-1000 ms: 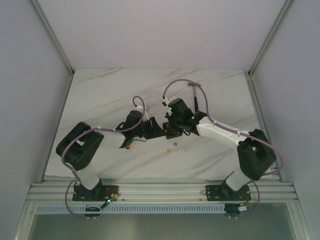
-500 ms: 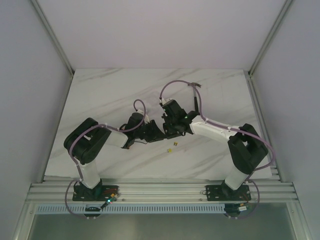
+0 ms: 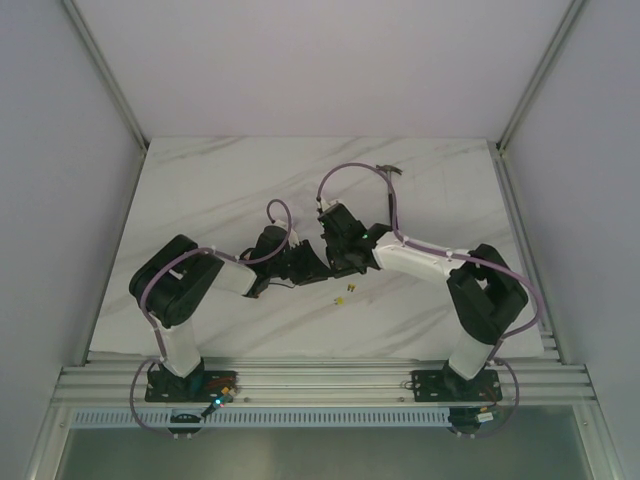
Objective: Snap on the fuse box
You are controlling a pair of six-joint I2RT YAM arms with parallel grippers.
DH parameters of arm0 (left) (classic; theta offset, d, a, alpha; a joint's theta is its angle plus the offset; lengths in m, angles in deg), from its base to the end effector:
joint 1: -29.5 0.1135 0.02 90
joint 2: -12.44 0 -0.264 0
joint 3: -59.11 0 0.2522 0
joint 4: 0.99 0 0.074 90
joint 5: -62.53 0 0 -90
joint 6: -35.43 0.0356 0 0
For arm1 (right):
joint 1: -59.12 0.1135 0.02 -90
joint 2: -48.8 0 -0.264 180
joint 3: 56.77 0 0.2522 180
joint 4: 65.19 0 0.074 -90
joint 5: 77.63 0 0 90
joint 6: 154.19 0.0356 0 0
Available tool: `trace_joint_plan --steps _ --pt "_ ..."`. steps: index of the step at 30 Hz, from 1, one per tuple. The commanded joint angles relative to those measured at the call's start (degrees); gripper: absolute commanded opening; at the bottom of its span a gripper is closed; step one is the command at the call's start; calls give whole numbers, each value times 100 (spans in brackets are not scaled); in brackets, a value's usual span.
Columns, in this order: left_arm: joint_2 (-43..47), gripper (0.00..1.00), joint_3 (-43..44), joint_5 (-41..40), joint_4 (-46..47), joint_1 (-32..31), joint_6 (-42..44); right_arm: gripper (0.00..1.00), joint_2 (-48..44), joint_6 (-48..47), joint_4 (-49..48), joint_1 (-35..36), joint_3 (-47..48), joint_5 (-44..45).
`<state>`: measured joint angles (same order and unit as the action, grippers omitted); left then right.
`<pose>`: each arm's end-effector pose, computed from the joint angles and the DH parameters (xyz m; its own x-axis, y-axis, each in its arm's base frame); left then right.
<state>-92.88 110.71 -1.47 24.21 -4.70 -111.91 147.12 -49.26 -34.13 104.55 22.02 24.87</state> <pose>0.2659 -0.1996 0.1142 -0.9066 -0.2987 -0.2980 0.1121 0.5103 -0.8527 0.2616 0.2546 0.2064 -0.6783 -0.3301 -0.6565 -0.4392 0.8984 0.0020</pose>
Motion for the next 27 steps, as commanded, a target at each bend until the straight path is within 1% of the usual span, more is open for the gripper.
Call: trace_joint_plan --steps 1,7,15,22,27 --pt "-34 41 -45 37 119 -26 -37 0 135 104 67 71 203 212" --pt "44 41 -114 37 225 -25 -84 0 225 161 44 89 198 450" --pt "35 42 -137 54 286 -26 -126 0 306 219 -77 113 192 368" --pt "86 47 -179 49 534 -28 -296 0 312 212 -103 165 123 503" --pt "15 48 -156 3 656 -28 -481 0 259 198 -287 224 -42 598"
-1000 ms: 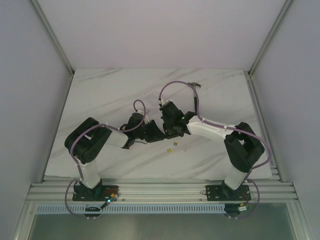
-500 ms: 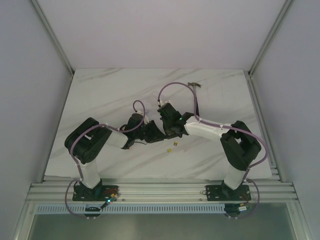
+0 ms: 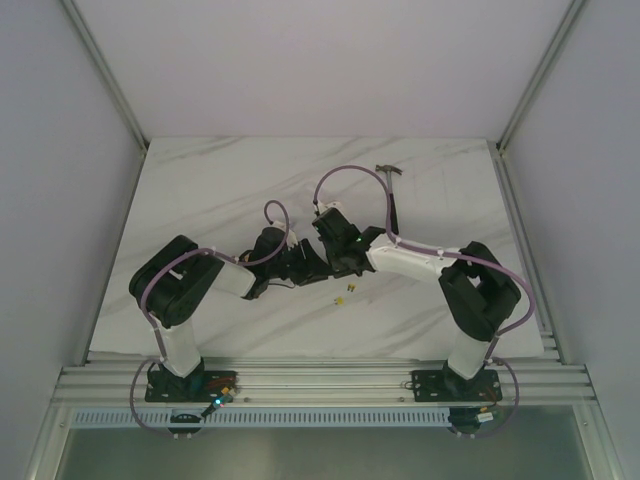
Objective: Snap on the fuse box
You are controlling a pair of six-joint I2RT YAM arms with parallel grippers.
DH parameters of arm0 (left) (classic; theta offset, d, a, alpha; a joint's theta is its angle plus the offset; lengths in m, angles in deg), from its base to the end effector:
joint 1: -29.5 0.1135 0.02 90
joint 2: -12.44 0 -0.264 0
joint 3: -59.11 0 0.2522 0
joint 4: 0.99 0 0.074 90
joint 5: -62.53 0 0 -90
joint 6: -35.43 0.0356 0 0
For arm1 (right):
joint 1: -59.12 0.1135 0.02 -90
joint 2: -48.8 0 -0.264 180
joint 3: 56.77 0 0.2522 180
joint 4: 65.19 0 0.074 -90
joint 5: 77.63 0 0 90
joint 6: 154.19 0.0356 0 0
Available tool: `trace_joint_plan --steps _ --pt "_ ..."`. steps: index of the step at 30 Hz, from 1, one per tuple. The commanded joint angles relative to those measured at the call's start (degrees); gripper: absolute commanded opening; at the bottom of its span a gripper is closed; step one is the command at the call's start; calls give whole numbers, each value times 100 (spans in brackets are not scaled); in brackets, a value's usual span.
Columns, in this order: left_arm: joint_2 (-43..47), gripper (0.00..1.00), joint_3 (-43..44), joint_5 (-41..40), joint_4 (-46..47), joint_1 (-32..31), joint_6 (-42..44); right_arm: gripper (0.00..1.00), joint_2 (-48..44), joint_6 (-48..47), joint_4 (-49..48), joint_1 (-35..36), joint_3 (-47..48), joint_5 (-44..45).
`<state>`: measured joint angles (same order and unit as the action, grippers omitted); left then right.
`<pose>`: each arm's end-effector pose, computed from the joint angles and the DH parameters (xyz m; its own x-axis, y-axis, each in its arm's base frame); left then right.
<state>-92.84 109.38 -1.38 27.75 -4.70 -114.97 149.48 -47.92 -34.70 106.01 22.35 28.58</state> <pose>0.2635 -0.1980 0.1146 -0.9033 -0.3302 -0.2737 0.0922 0.4737 -0.8758 0.2601 0.2633 0.1949 -0.6808 -0.3337 -0.6520 -0.4093 0.9115 -0.0390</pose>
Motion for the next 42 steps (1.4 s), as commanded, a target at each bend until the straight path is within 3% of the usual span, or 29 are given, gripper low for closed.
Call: trace_joint_plan --steps 1,9,21,31,42 --pt "-6 48 -26 -7 336 -34 -216 0 4 61 -272 87 -104 221" --pt "-97 45 -24 -151 253 -43 -356 0 63 29 -353 162 -183 243" --pt "-187 32 -153 -243 354 -116 -549 0 78 356 -241 287 -201 235" --pt "-205 28 -235 -366 373 -117 -637 19 6 533 -109 332 -191 317" --pt "-216 28 -219 -359 321 -129 -640 27 -29 504 141 329 32 499"
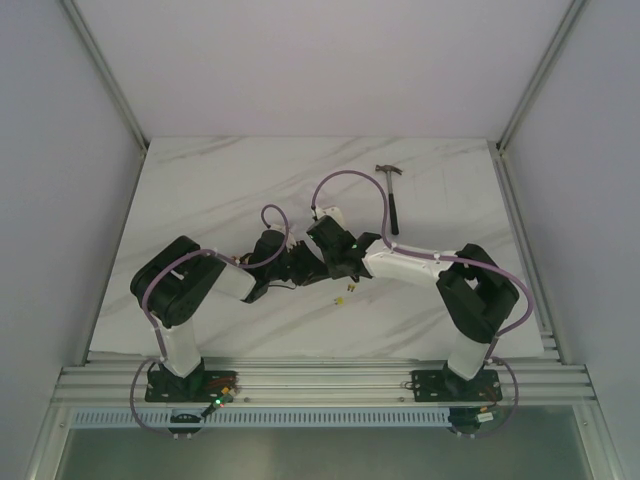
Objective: Snap on the fuse box
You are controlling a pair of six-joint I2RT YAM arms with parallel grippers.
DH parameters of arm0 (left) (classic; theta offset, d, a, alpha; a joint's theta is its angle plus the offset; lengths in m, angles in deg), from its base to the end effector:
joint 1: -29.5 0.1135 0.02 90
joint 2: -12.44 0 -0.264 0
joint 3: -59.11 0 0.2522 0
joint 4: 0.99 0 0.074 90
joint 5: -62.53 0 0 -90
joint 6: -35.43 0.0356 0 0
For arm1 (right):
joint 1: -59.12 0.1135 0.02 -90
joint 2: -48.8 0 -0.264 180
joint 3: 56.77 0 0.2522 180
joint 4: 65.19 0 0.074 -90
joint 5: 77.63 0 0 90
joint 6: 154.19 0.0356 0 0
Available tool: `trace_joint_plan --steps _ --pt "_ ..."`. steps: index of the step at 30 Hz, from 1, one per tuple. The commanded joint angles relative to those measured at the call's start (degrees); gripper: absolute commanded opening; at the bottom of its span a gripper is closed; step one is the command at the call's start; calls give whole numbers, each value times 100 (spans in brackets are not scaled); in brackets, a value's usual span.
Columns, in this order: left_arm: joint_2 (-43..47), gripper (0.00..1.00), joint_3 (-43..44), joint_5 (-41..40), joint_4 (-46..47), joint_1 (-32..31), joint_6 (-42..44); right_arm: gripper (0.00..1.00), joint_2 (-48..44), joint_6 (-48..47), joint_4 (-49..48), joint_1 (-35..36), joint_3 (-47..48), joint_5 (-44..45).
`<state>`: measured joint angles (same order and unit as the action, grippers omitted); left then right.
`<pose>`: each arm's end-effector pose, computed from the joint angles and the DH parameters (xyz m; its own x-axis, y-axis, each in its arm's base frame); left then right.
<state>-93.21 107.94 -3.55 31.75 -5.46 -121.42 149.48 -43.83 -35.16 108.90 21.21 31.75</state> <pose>0.2593 -0.1989 0.1132 -0.8920 -0.4019 -0.2068 0.0177 0.4261 -0.9045 0.2458 0.2724 0.1900 -0.6872 -0.3044 -0.6596 -0.3749 0.9263 -0.0369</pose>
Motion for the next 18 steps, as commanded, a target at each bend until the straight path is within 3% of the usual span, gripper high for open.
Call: trace_joint_plan --steps 1,18 --pt "-176 28 -73 -143 -86 -46 13 27 -46 85 198 33 162 204" --pt "-194 28 -62 -133 -76 -45 22 26 5 54 280 -89 395 153"
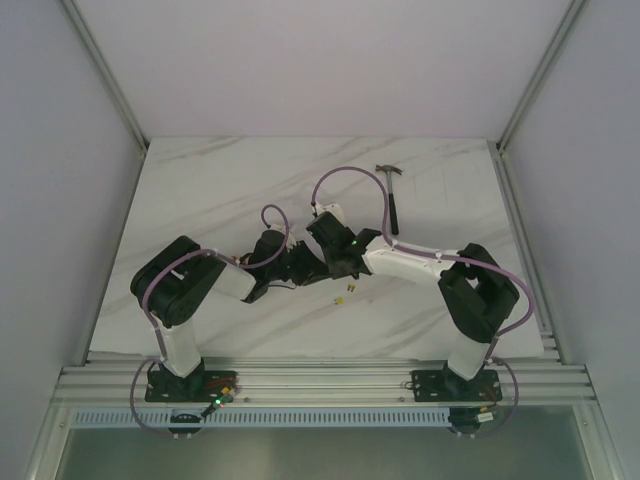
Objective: Snap on the fuse box
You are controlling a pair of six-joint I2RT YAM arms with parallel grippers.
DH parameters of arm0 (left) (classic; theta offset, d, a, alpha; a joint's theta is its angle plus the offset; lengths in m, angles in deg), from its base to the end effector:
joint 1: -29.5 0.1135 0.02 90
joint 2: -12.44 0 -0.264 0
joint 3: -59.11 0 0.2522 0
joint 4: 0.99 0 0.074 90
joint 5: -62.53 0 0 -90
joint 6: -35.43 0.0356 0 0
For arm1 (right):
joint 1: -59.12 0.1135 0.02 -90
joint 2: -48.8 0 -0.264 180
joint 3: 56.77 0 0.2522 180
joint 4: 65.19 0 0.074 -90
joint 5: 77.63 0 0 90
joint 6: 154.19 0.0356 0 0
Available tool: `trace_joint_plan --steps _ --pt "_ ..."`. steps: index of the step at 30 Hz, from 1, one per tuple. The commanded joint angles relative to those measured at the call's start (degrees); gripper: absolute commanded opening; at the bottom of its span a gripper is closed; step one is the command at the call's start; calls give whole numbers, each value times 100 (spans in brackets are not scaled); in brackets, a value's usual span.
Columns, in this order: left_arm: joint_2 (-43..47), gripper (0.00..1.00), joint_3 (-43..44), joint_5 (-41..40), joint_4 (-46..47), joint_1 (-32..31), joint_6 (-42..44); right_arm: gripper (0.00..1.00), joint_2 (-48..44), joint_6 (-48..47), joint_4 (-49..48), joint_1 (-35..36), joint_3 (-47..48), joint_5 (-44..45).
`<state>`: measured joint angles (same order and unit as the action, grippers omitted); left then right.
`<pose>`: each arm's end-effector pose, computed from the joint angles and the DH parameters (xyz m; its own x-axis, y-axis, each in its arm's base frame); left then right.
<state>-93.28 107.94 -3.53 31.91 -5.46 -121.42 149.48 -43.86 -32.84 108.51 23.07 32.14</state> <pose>0.2594 -0.1990 0.1131 -0.8919 -0.4018 -0.2075 0.0190 0.4252 -0.9049 0.2494 0.2723 0.1971 -0.6910 -0.3037 -0.6559 -0.3652 0.9298 -0.0458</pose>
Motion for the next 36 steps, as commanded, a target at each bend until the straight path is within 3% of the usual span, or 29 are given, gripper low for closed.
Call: trace_joint_plan --steps 1,9,17,20,28,36 --pt "-194 28 -62 -136 -87 -43 23 25 19 58 48 -59 212 95" --pt "-212 28 -57 -118 -86 -46 21 18 133 93 131 -104 227 -26" --pt "-214 28 -57 -118 -77 -40 23 17 237 84 210 -123 260 -159" --pt "-214 28 -54 -118 -77 -47 23 11 267 69 258 -130 275 -211" --pt "-214 28 -55 -117 -77 -41 22 11 369 40 476 -134 370 -352" --pt "-196 28 -70 -142 -94 -38 20 2 695 -21 952 -132 480 -702"
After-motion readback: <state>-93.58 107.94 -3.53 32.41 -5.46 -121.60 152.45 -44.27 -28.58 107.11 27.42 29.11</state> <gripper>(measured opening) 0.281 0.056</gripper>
